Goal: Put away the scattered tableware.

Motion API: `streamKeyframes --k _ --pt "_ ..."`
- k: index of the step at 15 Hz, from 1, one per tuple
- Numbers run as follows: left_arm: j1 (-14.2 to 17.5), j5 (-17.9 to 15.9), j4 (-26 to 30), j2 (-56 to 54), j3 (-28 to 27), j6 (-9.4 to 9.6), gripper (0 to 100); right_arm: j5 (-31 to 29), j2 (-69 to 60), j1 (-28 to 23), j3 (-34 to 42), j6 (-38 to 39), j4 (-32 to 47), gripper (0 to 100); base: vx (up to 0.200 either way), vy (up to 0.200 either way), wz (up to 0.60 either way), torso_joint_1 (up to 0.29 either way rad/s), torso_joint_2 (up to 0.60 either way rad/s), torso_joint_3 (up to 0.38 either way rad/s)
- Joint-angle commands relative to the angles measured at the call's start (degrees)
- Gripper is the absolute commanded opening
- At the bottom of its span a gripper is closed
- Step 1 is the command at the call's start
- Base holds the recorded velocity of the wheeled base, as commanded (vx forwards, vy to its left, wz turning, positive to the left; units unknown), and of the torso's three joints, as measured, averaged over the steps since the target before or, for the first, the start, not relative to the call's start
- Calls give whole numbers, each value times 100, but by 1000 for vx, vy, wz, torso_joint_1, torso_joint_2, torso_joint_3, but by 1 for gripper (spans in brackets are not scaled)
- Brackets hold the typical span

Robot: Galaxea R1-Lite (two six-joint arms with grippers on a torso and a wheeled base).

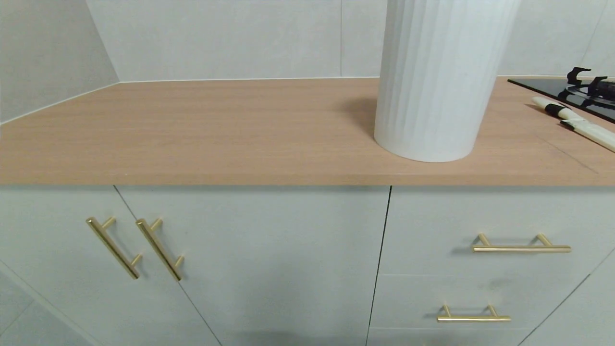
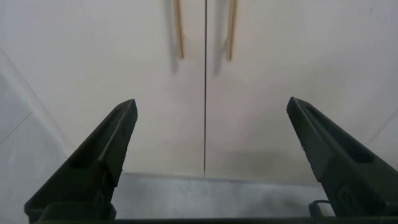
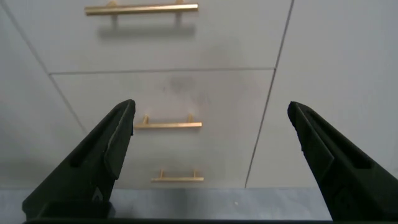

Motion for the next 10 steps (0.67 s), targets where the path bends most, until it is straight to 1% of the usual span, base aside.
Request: streamKeyframes --k 1,3,4,10 --pt "0 4 0 2 0 -2 100 1 11 1 0 0 -4 100 0 0 0 0 0 0" --pt "0 4 0 2 0 -11 100 1 11 1 0 0 -4 100 0 0 0 0 0 0" --pt "0 4 0 2 0 -2 100 -8 11 1 0 0 -4 100 0 0 -600 12 -2 -2" --pt "0 4 0 2 0 -11 100 -8 11 9 0 0 -4 100 0 0 0 0 0 0"
